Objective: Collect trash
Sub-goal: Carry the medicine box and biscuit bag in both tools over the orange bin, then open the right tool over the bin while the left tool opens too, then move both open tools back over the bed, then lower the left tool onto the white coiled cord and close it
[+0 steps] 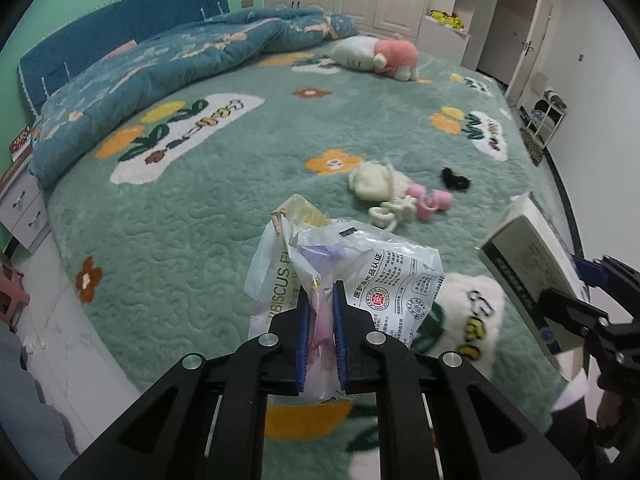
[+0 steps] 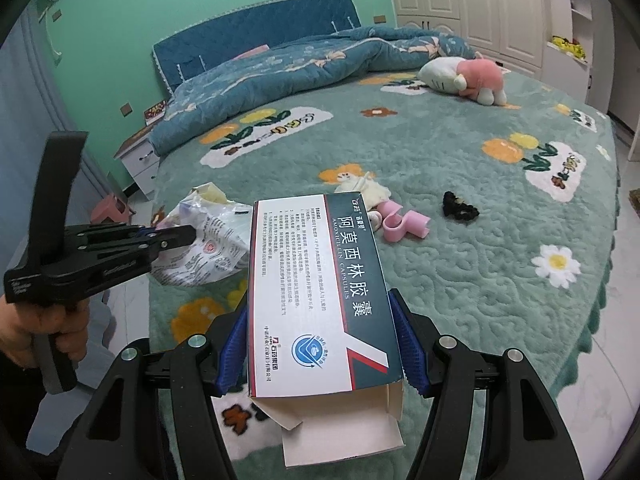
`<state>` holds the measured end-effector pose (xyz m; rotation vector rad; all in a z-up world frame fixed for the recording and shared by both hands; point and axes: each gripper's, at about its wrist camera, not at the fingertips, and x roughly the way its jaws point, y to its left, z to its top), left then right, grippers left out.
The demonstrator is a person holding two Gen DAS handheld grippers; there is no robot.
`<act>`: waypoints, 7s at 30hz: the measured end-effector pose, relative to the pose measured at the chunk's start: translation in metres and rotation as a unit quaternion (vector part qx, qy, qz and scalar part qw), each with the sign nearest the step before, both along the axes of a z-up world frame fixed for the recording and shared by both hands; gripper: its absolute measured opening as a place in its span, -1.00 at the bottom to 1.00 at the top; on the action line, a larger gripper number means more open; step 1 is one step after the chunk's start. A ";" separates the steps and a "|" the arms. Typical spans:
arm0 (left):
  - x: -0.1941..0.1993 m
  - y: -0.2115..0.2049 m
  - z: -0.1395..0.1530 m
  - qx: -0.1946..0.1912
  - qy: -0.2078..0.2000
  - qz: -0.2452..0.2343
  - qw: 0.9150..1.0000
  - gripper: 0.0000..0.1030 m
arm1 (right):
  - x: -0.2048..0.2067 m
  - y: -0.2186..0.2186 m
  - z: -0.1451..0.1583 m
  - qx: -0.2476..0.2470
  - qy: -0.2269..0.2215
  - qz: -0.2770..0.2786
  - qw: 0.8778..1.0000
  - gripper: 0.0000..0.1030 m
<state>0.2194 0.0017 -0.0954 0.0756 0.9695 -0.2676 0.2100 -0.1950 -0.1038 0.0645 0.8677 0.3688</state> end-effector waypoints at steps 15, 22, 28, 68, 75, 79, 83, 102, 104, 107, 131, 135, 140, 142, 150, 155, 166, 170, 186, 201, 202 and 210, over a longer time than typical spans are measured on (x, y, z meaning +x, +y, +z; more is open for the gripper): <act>-0.080 -0.059 0.031 -0.007 -0.026 -0.085 0.996 -0.76 | -0.095 -0.041 0.033 0.004 -0.027 -0.051 0.998 0.23; -0.105 -0.114 0.041 -0.011 -0.038 -0.163 0.986 -0.76 | -0.150 -0.093 0.042 0.004 -0.043 -0.125 0.991 0.23; -0.134 -0.178 0.047 -0.015 -0.048 -0.251 0.967 -0.76 | -0.209 -0.153 0.046 0.000 -0.051 -0.215 0.975 0.23; -0.320 -0.426 -0.053 0.058 0.058 -0.589 0.804 -0.76 | -0.525 -0.339 -0.120 0.043 0.124 -0.545 0.828 0.24; -0.321 -0.435 -0.063 0.077 0.068 -0.589 0.801 -0.76 | -0.509 -0.346 -0.142 0.050 0.143 -0.544 0.825 0.28; -0.323 -0.438 -0.068 0.083 0.073 -0.590 0.800 -0.76 | -0.506 -0.349 -0.143 0.045 0.145 -0.541 0.827 0.30; -0.330 -0.445 -0.073 0.087 0.081 -0.596 0.794 -0.76 | -0.514 -0.353 -0.137 0.033 0.137 -0.556 0.819 0.30; -0.366 -0.469 -0.103 0.112 0.095 -0.642 0.753 0.12 | -0.550 -0.382 -0.120 0.014 0.116 -0.605 0.787 0.30; -0.367 -0.469 -0.104 0.116 0.095 -0.641 0.753 0.12 | -0.550 -0.382 -0.119 0.016 0.116 -0.605 0.787 0.30; -0.365 -0.468 -0.104 0.118 0.098 -0.639 0.754 0.12 | -0.548 -0.380 -0.118 0.017 0.112 -0.605 0.788 0.30; -0.319 -0.418 -0.041 0.074 0.006 -0.571 0.818 0.30 | -0.461 -0.335 -0.055 0.016 0.053 -0.515 0.856 0.30; -0.300 -0.402 -0.028 0.062 -0.006 -0.544 0.837 0.37 | -0.439 -0.323 -0.040 0.013 0.038 -0.489 0.872 0.30; -0.272 -0.375 -0.011 0.051 -0.031 -0.500 0.864 0.48 | -0.399 -0.305 -0.018 0.004 0.017 -0.446 0.895 0.30; -0.260 -0.365 -0.005 0.052 -0.044 -0.480 0.875 0.48 | -0.382 -0.296 -0.010 0.001 0.010 -0.428 0.904 0.30; -0.200 -0.299 0.017 0.042 -0.067 -0.376 0.923 0.55 | -0.302 -0.249 0.017 -0.008 -0.015 -0.341 0.940 0.30; -0.169 -0.255 0.024 0.043 -0.072 -0.311 0.947 0.55 | -0.254 -0.210 0.029 -0.010 -0.026 -0.283 0.959 0.30; -0.105 -0.166 0.031 0.042 -0.064 -0.194 0.978 0.55 | -0.152 -0.130 0.034 -0.016 -0.026 -0.180 0.983 0.30; -0.076 -0.140 0.025 0.033 -0.049 -0.154 0.986 0.55 | -0.114 -0.109 0.030 -0.013 -0.021 -0.156 0.987 0.30; 0.031 -0.091 -0.010 0.019 0.005 -0.070 0.997 0.55 | 0.010 -0.063 0.006 -0.003 0.007 -0.090 0.996 0.30; 0.108 -0.099 -0.065 0.014 0.048 -0.114 0.992 0.46 | 0.068 -0.055 -0.031 0.002 0.030 -0.079 0.996 0.30; 0.111 -0.100 -0.068 0.014 0.050 -0.117 0.992 0.39 | 0.071 -0.054 -0.034 0.002 0.031 -0.078 0.996 0.30; 0.126 -0.101 -0.089 0.011 0.067 -0.131 0.989 0.02 | 0.083 -0.051 -0.048 0.001 0.042 -0.077 0.996 0.30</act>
